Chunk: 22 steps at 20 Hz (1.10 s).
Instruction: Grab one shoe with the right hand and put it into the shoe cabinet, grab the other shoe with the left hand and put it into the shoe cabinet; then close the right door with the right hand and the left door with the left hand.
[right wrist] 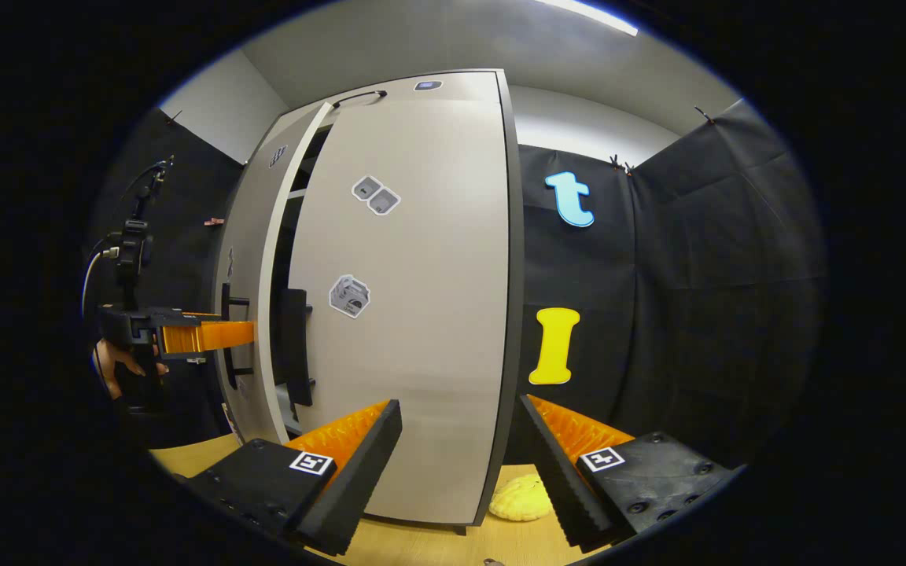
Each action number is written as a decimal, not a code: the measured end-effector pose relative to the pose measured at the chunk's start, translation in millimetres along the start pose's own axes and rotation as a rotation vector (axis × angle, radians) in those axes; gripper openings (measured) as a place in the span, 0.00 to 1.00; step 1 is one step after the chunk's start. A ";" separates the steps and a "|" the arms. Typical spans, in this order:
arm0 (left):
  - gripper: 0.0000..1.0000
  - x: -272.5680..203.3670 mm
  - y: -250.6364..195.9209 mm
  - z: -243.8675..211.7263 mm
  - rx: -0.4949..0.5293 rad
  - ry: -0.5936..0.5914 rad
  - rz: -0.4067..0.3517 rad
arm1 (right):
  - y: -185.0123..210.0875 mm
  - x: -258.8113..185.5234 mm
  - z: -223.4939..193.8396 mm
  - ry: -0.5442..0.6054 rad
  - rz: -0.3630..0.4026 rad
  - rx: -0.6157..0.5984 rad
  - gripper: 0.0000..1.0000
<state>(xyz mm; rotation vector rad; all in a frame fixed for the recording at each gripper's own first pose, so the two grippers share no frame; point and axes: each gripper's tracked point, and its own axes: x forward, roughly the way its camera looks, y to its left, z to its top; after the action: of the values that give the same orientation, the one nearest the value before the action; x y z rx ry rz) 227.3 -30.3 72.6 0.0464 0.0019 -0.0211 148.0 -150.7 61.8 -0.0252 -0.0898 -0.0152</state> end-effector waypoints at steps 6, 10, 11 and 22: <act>0.94 -53.9 -5.3 10.7 -0.015 -0.020 0.003 | 21.4 -22.9 13.9 -0.019 0.030 -0.003 0.98; 0.92 -100.0 6.3 10.7 -0.011 -0.009 0.014 | 39.1 -40.6 18.4 -0.020 0.046 -0.006 0.98; 0.94 -109.6 10.2 9.2 -0.007 -0.003 0.017 | 43.7 -44.7 19.4 -0.021 0.047 -0.008 0.98; 0.94 -161.4 34.6 3.1 -0.004 0.039 0.026 | 77.9 -73.9 19.0 -0.001 0.066 0.018 0.98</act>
<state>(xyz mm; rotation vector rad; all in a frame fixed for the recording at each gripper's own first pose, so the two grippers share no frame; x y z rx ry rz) 66.6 7.6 77.7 0.0428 0.0408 0.0062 74.0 -71.3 72.2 -0.0100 -0.0899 0.0519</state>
